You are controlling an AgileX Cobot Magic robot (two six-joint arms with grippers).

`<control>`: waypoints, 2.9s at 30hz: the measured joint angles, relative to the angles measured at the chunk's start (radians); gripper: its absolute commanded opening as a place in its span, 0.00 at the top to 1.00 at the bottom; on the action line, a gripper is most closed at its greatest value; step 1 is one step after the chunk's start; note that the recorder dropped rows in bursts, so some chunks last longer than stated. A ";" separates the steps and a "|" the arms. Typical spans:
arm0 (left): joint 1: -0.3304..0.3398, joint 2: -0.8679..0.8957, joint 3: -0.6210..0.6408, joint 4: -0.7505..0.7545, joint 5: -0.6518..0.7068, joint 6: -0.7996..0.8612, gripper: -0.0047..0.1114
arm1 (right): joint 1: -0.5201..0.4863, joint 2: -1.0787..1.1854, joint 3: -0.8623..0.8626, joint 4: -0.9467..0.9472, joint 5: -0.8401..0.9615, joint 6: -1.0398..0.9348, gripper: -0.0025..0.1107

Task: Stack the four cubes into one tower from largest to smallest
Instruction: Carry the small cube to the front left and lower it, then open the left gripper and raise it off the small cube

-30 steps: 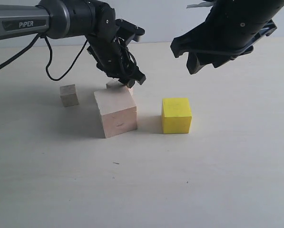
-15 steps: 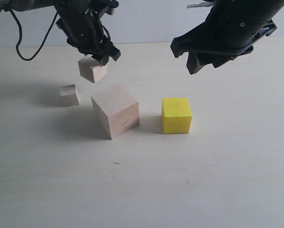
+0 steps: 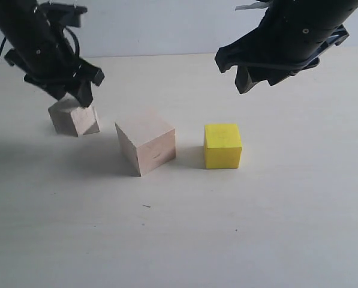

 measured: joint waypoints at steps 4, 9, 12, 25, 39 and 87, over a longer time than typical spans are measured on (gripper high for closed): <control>0.000 -0.042 0.172 -0.073 -0.076 0.000 0.96 | 0.000 0.000 0.000 0.000 -0.012 0.000 0.53; 0.000 -0.044 0.266 -0.099 -0.131 0.000 0.96 | 0.000 0.000 0.000 0.000 -0.014 0.000 0.53; 0.000 -0.044 0.293 -0.099 -0.169 0.000 0.96 | 0.000 0.000 0.000 0.000 -0.014 0.000 0.53; 0.000 -0.018 0.299 -0.027 -0.193 -0.030 0.94 | 0.000 0.000 0.000 0.018 0.000 -0.014 0.53; 0.000 0.016 0.308 0.015 -0.144 -0.034 0.34 | 0.000 0.000 0.000 0.214 0.003 -0.188 0.53; -0.071 0.118 0.175 -0.399 -0.362 0.168 0.95 | 0.000 0.020 -0.002 0.218 0.001 -0.196 0.53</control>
